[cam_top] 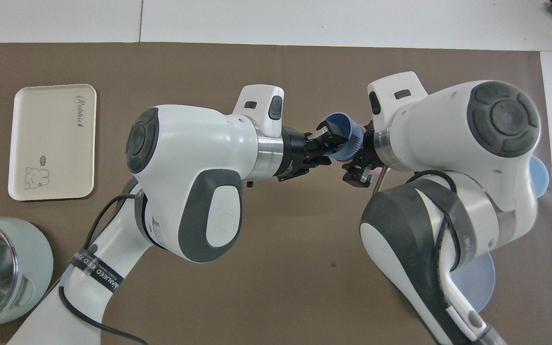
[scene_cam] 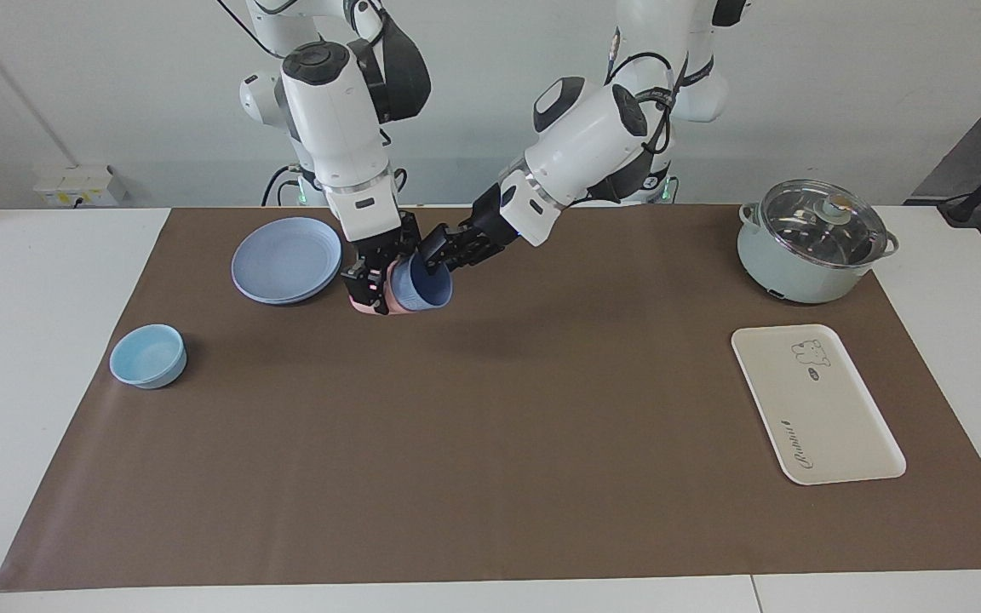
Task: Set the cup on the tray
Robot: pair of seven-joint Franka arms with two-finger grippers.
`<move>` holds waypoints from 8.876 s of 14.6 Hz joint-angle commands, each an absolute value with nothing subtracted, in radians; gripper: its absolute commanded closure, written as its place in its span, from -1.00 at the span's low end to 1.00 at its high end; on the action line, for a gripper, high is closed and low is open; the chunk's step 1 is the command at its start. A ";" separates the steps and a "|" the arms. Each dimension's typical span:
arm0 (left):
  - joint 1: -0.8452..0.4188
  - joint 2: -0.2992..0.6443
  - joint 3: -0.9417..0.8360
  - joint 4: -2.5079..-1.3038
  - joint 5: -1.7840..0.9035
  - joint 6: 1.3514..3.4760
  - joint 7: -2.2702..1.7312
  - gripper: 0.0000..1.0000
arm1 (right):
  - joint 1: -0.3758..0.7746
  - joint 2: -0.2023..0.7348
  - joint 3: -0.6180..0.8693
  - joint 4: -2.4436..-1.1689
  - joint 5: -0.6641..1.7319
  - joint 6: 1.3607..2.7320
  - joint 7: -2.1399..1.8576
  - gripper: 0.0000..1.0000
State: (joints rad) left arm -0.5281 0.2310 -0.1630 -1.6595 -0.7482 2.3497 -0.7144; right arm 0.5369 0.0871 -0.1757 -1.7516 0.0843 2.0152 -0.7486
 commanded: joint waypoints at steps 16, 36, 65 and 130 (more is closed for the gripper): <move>-0.270 0.235 -0.069 -1.440 -0.376 1.985 -0.741 1.00 | 0.523 0.104 -0.178 -1.721 0.066 2.045 -0.726 1.00; 0.307 0.161 -0.061 -1.917 -0.261 2.391 0.242 1.00 | 0.144 0.271 -0.181 -1.926 1.624 2.528 -1.800 1.00; 0.022 0.108 -0.078 -1.359 0.044 1.432 -0.071 -1.00 | 0.216 0.238 -0.181 -2.054 1.933 2.695 -2.168 -1.00; 0.023 -0.006 -0.077 -1.545 -0.003 1.516 -0.051 -1.00 | 0.054 -0.091 -0.101 -1.661 -0.031 1.533 0.077 -1.00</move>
